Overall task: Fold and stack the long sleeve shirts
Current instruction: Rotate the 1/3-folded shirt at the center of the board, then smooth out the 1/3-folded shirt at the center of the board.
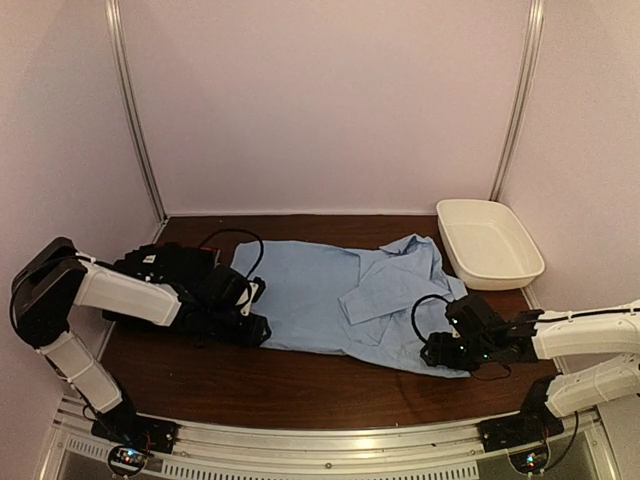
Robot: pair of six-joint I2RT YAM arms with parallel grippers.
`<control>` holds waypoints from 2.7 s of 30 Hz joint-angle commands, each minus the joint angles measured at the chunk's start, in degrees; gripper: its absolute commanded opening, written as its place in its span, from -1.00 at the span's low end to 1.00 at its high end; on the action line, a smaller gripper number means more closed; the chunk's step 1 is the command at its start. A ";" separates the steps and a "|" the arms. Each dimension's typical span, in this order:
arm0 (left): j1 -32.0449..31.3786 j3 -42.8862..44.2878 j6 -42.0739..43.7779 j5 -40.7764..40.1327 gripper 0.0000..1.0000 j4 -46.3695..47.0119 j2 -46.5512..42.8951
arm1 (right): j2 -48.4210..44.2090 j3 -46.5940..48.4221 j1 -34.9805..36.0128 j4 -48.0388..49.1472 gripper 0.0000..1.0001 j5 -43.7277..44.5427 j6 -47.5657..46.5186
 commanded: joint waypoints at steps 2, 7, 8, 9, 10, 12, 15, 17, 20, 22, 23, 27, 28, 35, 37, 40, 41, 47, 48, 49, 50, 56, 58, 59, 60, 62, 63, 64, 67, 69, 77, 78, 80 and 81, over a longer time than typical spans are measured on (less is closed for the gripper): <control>0.10 -7.17 -3.61 -1.75 0.07 -3.62 -3.34 | 0.00 1.37 -0.87 -7.68 0.46 5.13 2.20; -1.67 -11.72 -5.18 -1.48 0.07 -3.88 -8.07 | 2.47 6.39 -0.89 -16.82 0.48 10.68 2.13; -2.19 -12.19 -5.43 -1.70 0.07 -4.10 -8.52 | 2.70 6.77 -0.88 -17.58 0.48 10.97 1.86; -2.80 -12.51 -5.72 -2.09 0.07 -4.66 -8.77 | 2.79 7.19 -0.92 -18.32 0.48 11.19 1.73; -3.42 -12.78 -5.99 -2.52 0.07 -5.07 -9.03 | 2.78 7.56 -0.95 -19.24 0.49 11.64 1.71; -5.12 -13.06 -6.55 -3.35 0.07 -5.79 -9.43 | 2.92 8.59 -0.95 -21.56 0.49 12.98 1.75; -10.06 -12.68 -7.17 -4.73 0.07 -6.08 -10.18 | 2.24 9.96 -0.97 -23.23 0.48 13.51 0.82; -13.89 -11.81 -7.72 -5.43 0.07 -6.99 -10.18 | 1.12 10.59 -0.90 -21.90 0.47 12.08 -0.48; -18.14 -10.68 -9.80 -6.32 0.06 -9.82 -10.40 | 0.18 11.84 -0.88 -20.77 0.47 10.80 -2.29; -19.73 -10.48 -10.95 -6.83 0.06 -11.70 -11.42 | 0.11 12.64 -0.88 -20.14 0.46 10.46 -3.52; -19.92 -10.61 -11.34 -6.86 0.06 -12.49 -12.27 | 0.22 12.88 -0.94 -19.76 0.46 10.48 -3.99; -19.99 -10.58 -11.87 -8.98 0.07 -15.37 -16.83 | 2.88 15.83 -0.91 -19.11 0.46 12.59 -6.02; -20.03 -10.21 -11.69 -10.03 0.10 -15.68 -17.63 | 4.09 16.90 -0.93 -18.30 0.46 12.69 -6.65; -19.86 -4.06 -7.86 -13.07 0.41 -12.05 -16.67 | 15.79 24.30 0.62 -10.59 0.46 9.91 -10.01; -19.58 -2.24 -6.74 -13.33 0.46 -11.37 -15.21 | 19.55 26.06 2.31 -9.90 0.45 9.74 -10.09; -18.95 0.27 -5.02 -13.78 0.48 -11.53 -13.10 | 23.87 27.71 4.04 -9.30 0.38 8.95 -10.11; -18.79 0.76 -4.49 -13.84 0.48 -11.54 -12.62 | 25.12 28.11 4.44 -9.18 0.35 8.71 -10.07; -18.02 1.36 -3.37 -13.45 0.49 -11.44 -11.93 | 30.33 29.23 5.15 -9.67 0.04 9.21 -9.92; -17.94 1.18 -3.44 -13.31 0.49 -11.33 -11.91 | 30.87 29.55 5.39 -10.16 0.01 9.79 -9.90; -17.85 1.00 -3.44 -13.17 0.49 -11.17 -11.96 | 31.40 29.95 5.57 -11.23 0.00 10.68 -9.77; -17.84 0.75 -3.48 -13.07 0.49 -11.03 -11.90 | 31.93 30.27 5.81 -11.91 0.00 11.44 -9.65; -17.68 -0.27 -3.95 -12.67 0.49 -9.98 -11.20 | 32.72 30.89 6.18 -12.74 -0.24 12.34 -9.67; -17.66 -0.57 -3.97 -12.70 0.49 -9.73 -10.75 | 31.98 31.02 6.29 -12.86 -0.37 12.37 -9.64; -17.66 -0.80 -4.03 -12.75 0.49 -9.58 -10.48 | 31.60 31.02 6.24 -13.02 -0.44 12.49 -9.70; -17.60 -0.97 -4.05 -12.76 0.49 -9.35 -10.18 | 31.34 30.99 6.22 -13.02 -0.51 12.58 -9.71; -17.53 -1.22 -4.04 -12.76 0.49 -9.25 -9.53 | 31.25 31.10 6.32 -13.45 -0.66 12.83 -9.88; -17.51 -1.30 -4.01 -12.76 0.49 -9.12 -9.25 | 31.26 31.27 6.27 -13.70 -0.73 12.99 -9.93; -17.48 -1.35 -4.05 -12.85 0.49 -9.01 -9.03 | 31.14 31.28 6.33 -13.83 -0.81 13.00 -10.01; -17.40 -1.52 -4.05 -12.85 0.49 -8.75 -8.65 | 30.69 31.42 6.33 -14.34 -1.00 13.38 -10.07; -17.31 -1.70 -4.09 -12.86 0.49 -8.57 -8.38 | 30.19 31.61 6.34 -14.69 -1.00 13.66 -10.06; -16.68 -2.77 -4.26 -12.72 0.50 -8.46 -7.20 | 27.82 34.38 6.34 -18.59 -1.00 14.80 -10.60; -16.47 -2.93 -4.41 -12.63 0.50 -8.70 -7.03 | 27.53 34.75 6.36 -19.17 -1.00 15.06 -10.64; -16.00 -3.10 -4.87 -12.59 0.50 -9.68 -6.76 | 27.28 35.37 6.42 -20.25 -0.98 15.42 -10.75; -15.77 -3.19 -5.00 -12.77 0.50 -10.30 -6.59 | 27.16 35.81 6.43 -20.71 -0.95 15.50 -10.89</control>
